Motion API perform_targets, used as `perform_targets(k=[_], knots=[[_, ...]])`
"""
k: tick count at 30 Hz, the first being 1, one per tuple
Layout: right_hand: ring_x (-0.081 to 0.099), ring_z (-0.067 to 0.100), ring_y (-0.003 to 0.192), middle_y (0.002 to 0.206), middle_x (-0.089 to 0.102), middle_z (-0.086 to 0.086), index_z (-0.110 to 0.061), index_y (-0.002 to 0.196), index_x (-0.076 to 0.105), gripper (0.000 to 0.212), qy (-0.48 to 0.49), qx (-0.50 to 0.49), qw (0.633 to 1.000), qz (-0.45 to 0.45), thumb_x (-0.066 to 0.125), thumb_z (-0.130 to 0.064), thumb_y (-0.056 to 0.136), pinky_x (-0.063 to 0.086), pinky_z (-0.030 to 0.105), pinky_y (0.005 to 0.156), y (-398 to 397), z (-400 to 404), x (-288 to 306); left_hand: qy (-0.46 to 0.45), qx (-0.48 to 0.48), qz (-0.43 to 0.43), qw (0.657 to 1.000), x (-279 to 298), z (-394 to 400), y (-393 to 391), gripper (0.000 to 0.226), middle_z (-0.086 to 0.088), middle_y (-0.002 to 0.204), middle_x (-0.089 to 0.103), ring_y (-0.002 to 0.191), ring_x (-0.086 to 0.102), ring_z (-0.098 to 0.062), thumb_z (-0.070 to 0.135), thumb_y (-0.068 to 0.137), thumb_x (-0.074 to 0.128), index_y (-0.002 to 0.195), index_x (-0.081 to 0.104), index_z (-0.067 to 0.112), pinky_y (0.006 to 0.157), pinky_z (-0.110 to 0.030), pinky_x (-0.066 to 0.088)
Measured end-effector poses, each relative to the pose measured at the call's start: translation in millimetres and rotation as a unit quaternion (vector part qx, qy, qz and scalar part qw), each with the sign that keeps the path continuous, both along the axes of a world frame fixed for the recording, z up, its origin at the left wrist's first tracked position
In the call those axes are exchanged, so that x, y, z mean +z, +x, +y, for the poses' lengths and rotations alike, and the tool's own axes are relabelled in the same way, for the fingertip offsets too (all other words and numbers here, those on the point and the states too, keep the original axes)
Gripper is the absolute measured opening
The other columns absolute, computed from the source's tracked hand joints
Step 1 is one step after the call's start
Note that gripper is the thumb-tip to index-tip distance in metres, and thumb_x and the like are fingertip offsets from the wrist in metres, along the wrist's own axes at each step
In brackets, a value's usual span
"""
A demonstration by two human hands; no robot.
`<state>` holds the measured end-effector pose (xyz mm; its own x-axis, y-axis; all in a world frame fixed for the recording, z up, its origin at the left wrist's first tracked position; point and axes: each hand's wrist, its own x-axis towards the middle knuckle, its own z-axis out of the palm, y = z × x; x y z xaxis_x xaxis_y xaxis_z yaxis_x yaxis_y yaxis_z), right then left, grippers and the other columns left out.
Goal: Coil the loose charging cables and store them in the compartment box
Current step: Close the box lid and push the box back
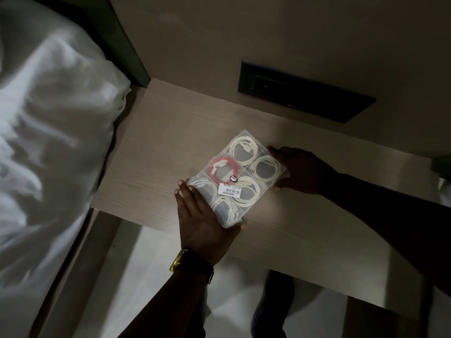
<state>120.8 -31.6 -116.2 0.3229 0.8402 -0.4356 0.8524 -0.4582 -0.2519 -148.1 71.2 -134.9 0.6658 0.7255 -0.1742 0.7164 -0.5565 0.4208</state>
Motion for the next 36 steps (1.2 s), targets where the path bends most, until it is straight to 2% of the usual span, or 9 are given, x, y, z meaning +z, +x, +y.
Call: perform_targets(k=[9, 13, 18, 21, 24, 28, 31, 34, 36], knots=[[0.057, 0.042, 0.102, 0.12, 0.058, 0.026, 0.0, 0.149, 0.025, 0.085, 0.097, 0.019, 0.994, -0.054, 0.071, -0.031, 0.085, 0.049, 0.042, 0.085, -15, -13, -16, 0.036, -0.019, 0.016, 0.999, -9, -5, 4, 0.129, -0.042, 0.153, 0.005, 0.145, 0.008, -0.052, 0.075, 0.068, 0.053, 0.143, 0.007, -0.018, 0.118, -0.056, 0.017], [0.047, 0.033, 0.123, 0.142, 0.047, 0.016, -0.014, 0.154, 0.013, 0.101, 0.032, -0.042, 0.999, -0.002, 0.064, -0.059, 0.08, 0.041, 0.037, 0.101, -19, -14, -4, -0.013, -0.028, 0.005, 1.0, 5, 4, -2, 0.143, -0.037, 0.156, -0.001, 0.146, 0.007, -0.048, 0.08, 0.054, 0.063, 0.148, 0.003, -0.009, 0.117, -0.055, 0.024], [0.062, 0.019, 0.105, 0.132, 0.059, 0.002, -0.028, 0.144, 0.041, 0.074, 0.113, -0.233, 0.962, 0.085, 0.062, -0.062, 0.081, 0.04, 0.024, 0.089, -73, -43, 7, -0.101, 0.086, -0.077, 0.988, 26, 28, -17, 0.103, -0.013, 0.135, 0.035, 0.111, 0.053, -0.036, 0.049, 0.064, 0.081, 0.149, 0.028, 0.023, 0.092, -0.043, 0.048], [0.064, 0.013, 0.094, 0.11, 0.069, -0.007, -0.032, 0.118, 0.059, 0.047, 0.169, -0.368, 0.907, 0.119, 0.075, -0.048, 0.076, 0.044, 0.023, 0.078, -113, -62, 6, -0.232, 0.159, -0.177, 0.943, 31, 38, -20, 0.053, -0.002, 0.109, 0.06, 0.092, 0.065, -0.02, 0.005, 0.085, 0.066, 0.128, 0.053, 0.034, 0.088, -0.049, 0.054], [0.064, 0.003, 0.069, 0.077, 0.069, -0.012, -0.038, 0.098, 0.06, 0.03, 0.204, -0.511, 0.82, 0.16, 0.078, -0.039, 0.075, 0.046, 0.026, 0.061, -147, -80, 5, -0.353, 0.296, -0.208, 0.863, 37, 29, -33, 0.04, -0.001, 0.101, 0.074, 0.096, 0.07, -0.023, 0.0, 0.088, 0.061, 0.11, 0.067, 0.033, 0.09, -0.05, 0.055], [0.065, 0.0, 0.064, 0.071, 0.07, -0.012, -0.041, 0.087, 0.066, 0.021, 0.262, -0.627, 0.702, 0.212, 0.077, -0.024, 0.079, 0.047, 0.027, 0.059, -166, -86, 3, -0.495, 0.341, -0.224, 0.767, 43, 6, -35, 0.033, -0.011, 0.089, 0.077, 0.078, 0.075, -0.023, -0.002, 0.088, 0.058, 0.107, 0.072, 0.02, 0.069, -0.035, 0.061], [0.071, 0.019, 0.077, 0.082, 0.074, 0.0, -0.028, 0.095, 0.074, 0.023, 0.337, -0.679, 0.587, 0.285, 0.073, -0.009, 0.084, 0.054, 0.031, 0.066, -153, -83, 3, -0.465, 0.372, -0.229, 0.77, 32, 16, -8, 0.021, -0.019, 0.093, 0.069, 0.066, 0.072, -0.012, -0.003, 0.091, 0.054, 0.108, 0.066, -0.004, 0.067, -0.028, 0.059], [0.067, 0.025, 0.08, 0.089, 0.073, 0.013, -0.014, 0.099, 0.075, 0.022, 0.371, -0.713, 0.491, 0.336, 0.068, 0.001, 0.086, 0.055, 0.034, 0.07, -126, -72, 5, -0.438, 0.353, -0.192, 0.804, 28, 32, 29, 0.02, -0.003, 0.084, 0.069, 0.057, 0.067, 0.004, 0.0, 0.088, 0.057, 0.088, 0.07, 0.015, 0.075, -0.029, 0.056], [0.066, 0.021, 0.077, 0.085, 0.073, 0.008, -0.011, 0.101, 0.074, 0.023, 0.383, -0.733, 0.441, 0.348, 0.066, 0.004, 0.085, 0.057, 0.029, 0.067, -106, -63, 5, -0.488, 0.343, -0.247, 0.764, 29, 42, 52, 0.014, -0.004, 0.073, 0.069, 0.058, 0.068, -0.009, 0.0, 0.078, 0.06, 0.078, 0.068, 0.011, 0.066, -0.032, 0.053]])
